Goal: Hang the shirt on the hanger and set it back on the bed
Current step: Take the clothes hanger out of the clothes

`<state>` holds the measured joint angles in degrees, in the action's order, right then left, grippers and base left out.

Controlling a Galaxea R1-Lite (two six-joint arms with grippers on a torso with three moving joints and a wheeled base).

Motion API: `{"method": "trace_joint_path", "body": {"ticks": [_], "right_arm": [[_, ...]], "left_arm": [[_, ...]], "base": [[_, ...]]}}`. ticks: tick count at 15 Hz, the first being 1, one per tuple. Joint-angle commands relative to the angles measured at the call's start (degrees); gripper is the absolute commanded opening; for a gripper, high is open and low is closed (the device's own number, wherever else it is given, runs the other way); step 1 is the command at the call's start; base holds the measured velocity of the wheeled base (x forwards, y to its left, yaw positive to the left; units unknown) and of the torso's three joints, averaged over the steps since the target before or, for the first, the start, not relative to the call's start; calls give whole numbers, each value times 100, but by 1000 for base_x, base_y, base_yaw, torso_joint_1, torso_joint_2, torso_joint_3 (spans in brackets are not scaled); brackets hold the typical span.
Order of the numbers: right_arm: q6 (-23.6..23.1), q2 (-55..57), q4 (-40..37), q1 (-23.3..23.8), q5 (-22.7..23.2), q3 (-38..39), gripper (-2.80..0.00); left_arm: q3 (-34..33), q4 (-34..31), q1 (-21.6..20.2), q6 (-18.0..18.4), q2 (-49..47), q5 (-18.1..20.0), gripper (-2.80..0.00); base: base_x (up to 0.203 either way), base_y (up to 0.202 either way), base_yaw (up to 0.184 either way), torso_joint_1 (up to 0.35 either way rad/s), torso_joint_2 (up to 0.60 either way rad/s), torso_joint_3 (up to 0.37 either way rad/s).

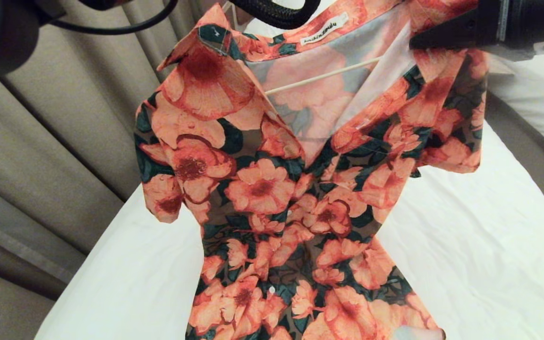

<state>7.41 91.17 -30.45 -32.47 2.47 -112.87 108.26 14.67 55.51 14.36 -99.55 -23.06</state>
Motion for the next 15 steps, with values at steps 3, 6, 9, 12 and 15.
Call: {"method": "trace_joint_path", "body": {"ticks": [3, 6, 9, 12, 15], "right_arm": [[99, -489, -322, 431, -9, 19, -280], [94, -657, -643, 1090, -1, 75, -280], [100, -662, -663, 1779, 64, 134, -280], [86, -626, -661, 1996, 218, 384, -280], [71, -613, -647, 2008, 232, 681, -280]], "left_arm": [[-390, -24, -15, -112, 120, -63, -280], [-630, -69, -19, -130, 287, -59, -280], [-615, -72, 17, -99, 230, -579, -280], [-692, -78, 30, -126, 287, -568, -280], [-672, -69, 49, -158, 287, -576, -280]], "base": [[0, 0, 0, 0, 0, 0], [0, 0, 0, 0, 0, 0], [0, 0, 0, 0, 0, 0], [0, 0, 0, 0, 0, 0], [0, 0, 0, 0, 0, 0]]}}
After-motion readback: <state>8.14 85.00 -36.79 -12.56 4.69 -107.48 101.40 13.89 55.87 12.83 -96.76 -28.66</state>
